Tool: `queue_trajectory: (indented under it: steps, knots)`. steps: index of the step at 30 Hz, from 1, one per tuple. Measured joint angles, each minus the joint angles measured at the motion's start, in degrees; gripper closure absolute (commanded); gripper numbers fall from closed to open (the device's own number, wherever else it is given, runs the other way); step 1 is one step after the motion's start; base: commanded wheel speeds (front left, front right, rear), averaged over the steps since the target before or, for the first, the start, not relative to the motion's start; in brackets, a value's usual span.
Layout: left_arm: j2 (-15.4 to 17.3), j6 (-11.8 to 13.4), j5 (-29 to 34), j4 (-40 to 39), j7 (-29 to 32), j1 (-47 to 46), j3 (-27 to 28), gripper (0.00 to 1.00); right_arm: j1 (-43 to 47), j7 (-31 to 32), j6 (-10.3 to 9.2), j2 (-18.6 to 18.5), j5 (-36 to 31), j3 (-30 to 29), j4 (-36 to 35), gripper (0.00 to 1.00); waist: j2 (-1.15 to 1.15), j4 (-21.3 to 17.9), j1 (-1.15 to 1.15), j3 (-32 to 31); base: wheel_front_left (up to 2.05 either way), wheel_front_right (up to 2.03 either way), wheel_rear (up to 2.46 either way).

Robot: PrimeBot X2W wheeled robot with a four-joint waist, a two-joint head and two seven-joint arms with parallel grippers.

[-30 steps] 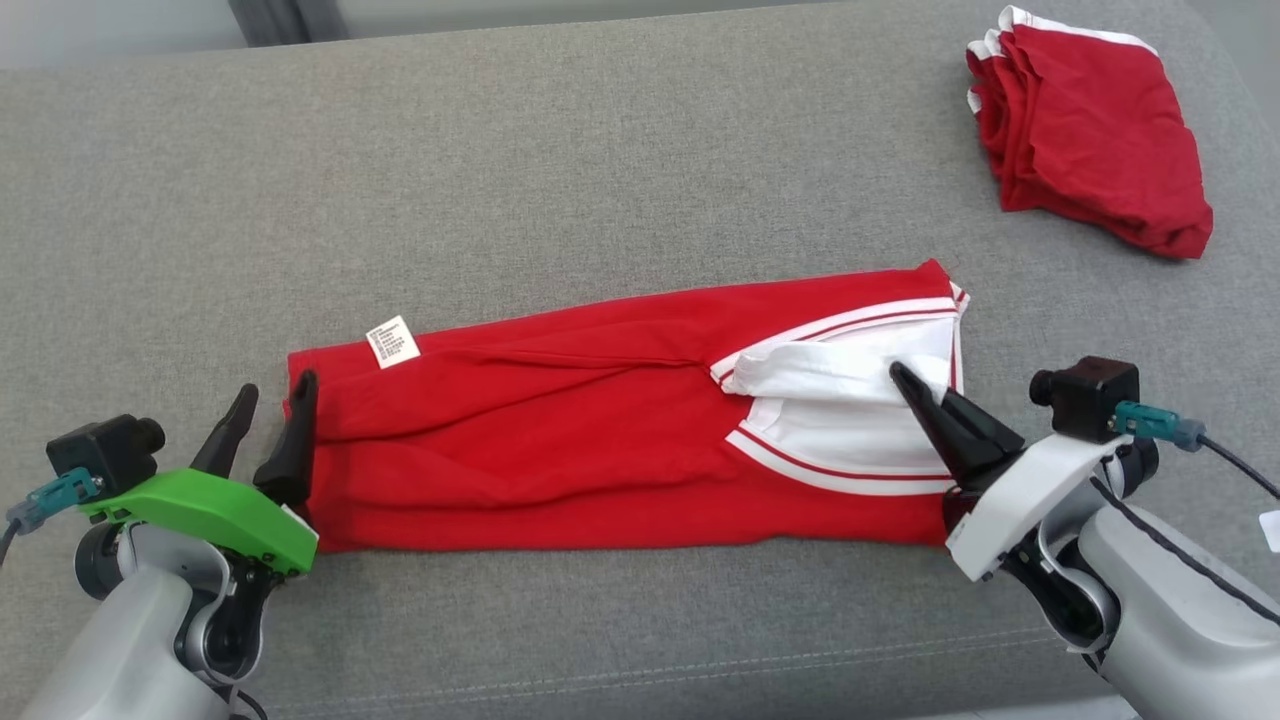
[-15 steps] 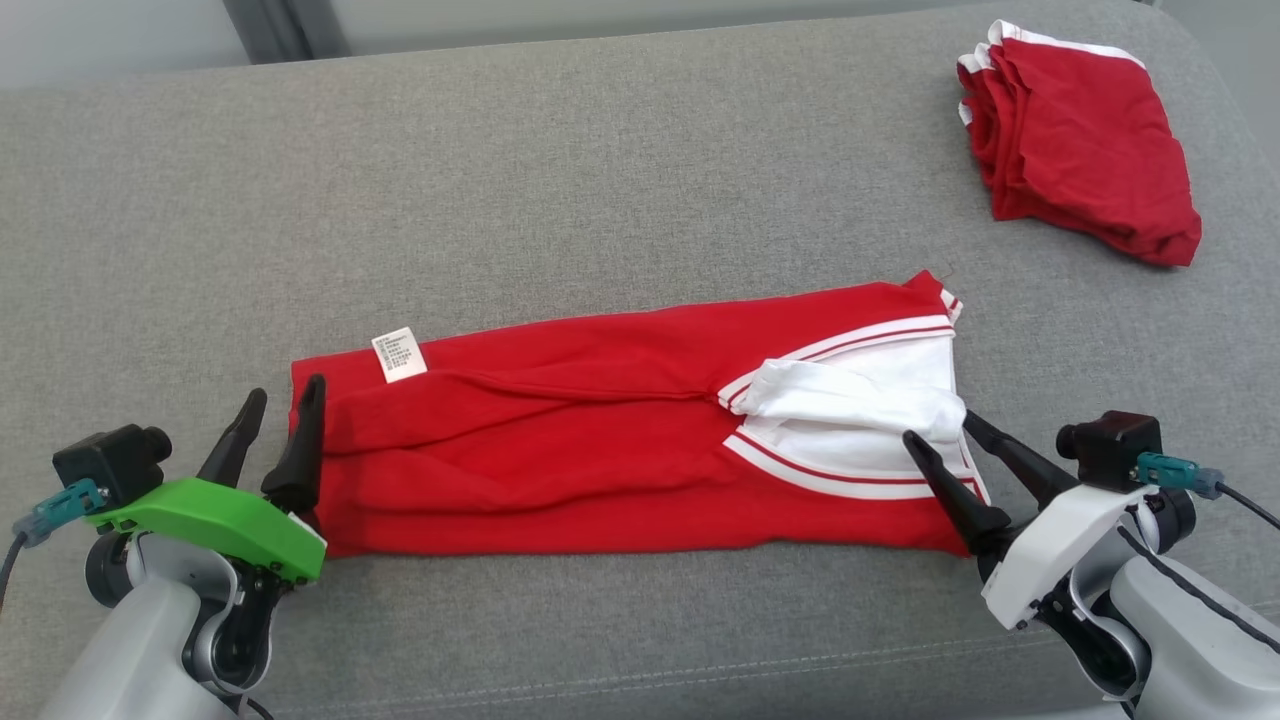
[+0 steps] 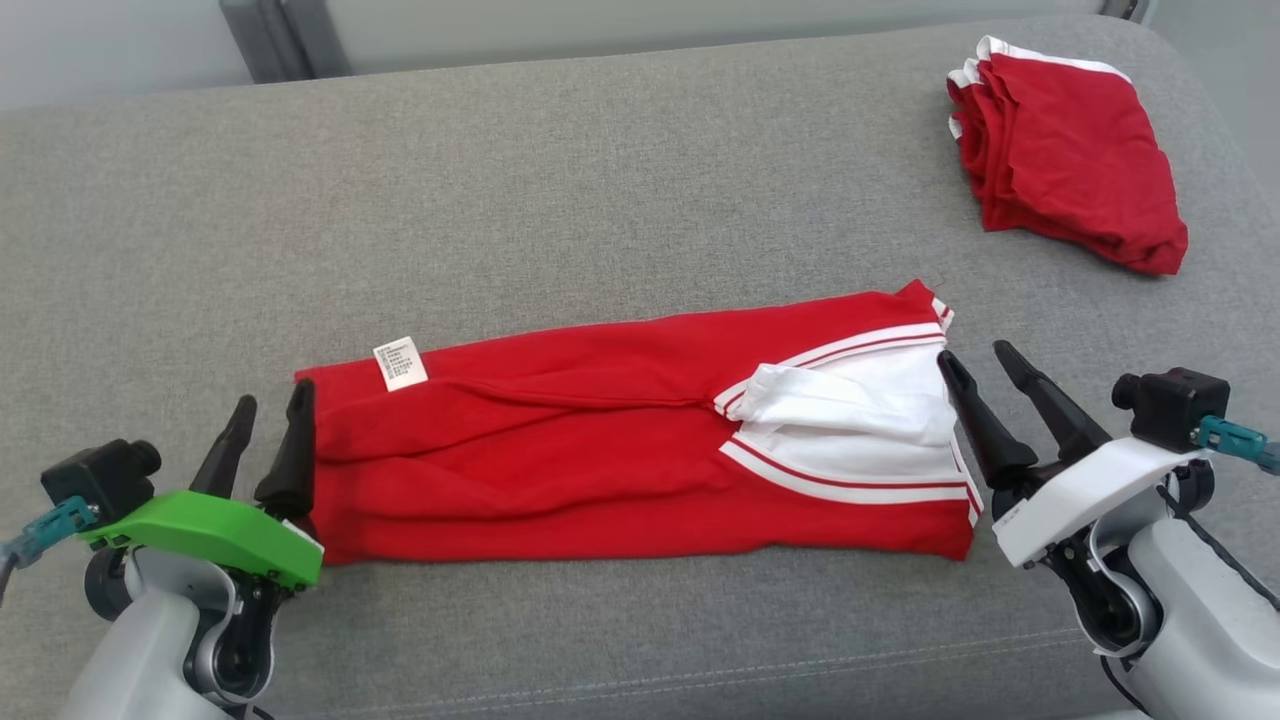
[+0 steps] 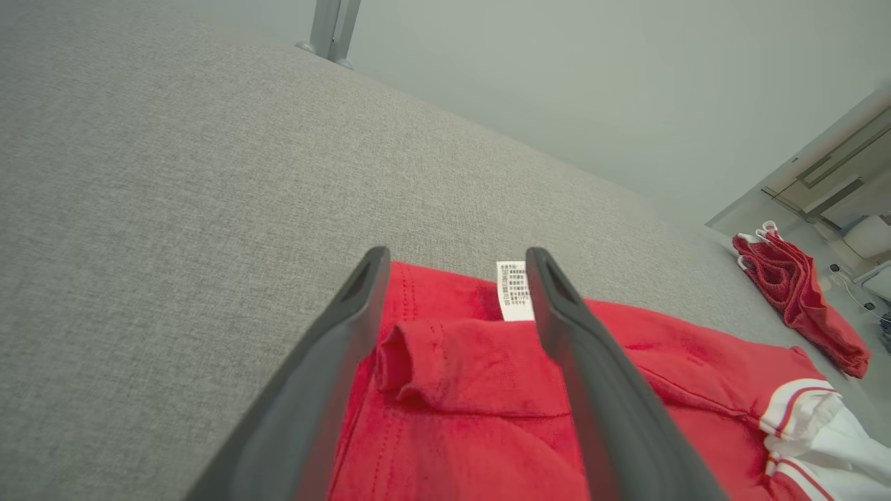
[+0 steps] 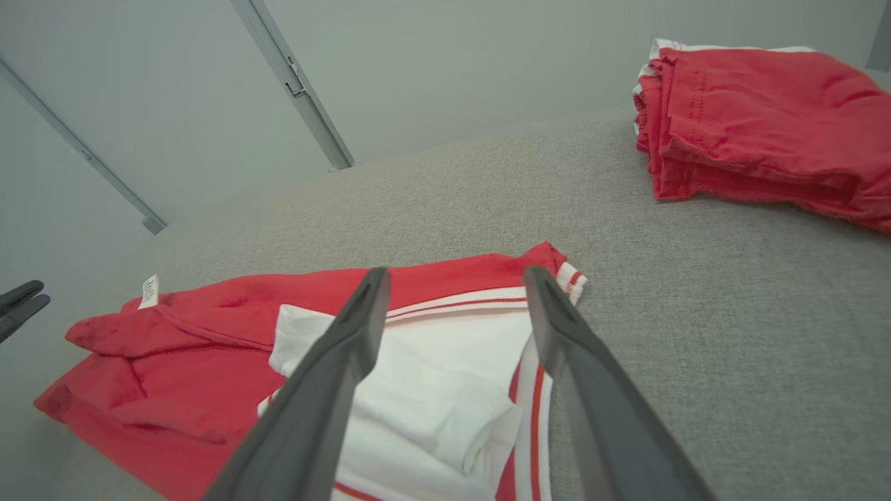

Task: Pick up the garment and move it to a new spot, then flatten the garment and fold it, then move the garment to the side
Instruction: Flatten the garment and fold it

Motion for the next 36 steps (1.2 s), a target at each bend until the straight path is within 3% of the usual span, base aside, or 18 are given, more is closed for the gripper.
queue_trajectory:
  steps: [12, 27, 36]
  knots:
    - [-2.3, 0.0, 2.0, -1.9, 0.0, 0.5, -1.9, 0.00, -2.0, 2.7, -0.01, 1.9, 5.2, 3.2, 5.7, 0.00, 0.00, 2.3, 0.00, -0.3, 0.00, 0.00, 0.00]
    - [-3.2, 0.0, 2.3, -2.0, 0.0, 1.5, -1.1, 0.00, -13.3, 19.4, -0.01, 2.7, 7.3, 9.1, 10.9, 0.00, 0.00, 3.9, 0.00, -0.3, 0.00, 0.00, 0.00]
    - [-3.6, 0.0, 2.5, -1.9, 0.0, 2.5, -0.4, 0.00, -13.5, 29.8, -0.01, 4.6, 16.6, 10.3, 12.2, 0.00, 0.00, 4.5, 0.00, -0.8, 0.00, 0.00, 0.00]
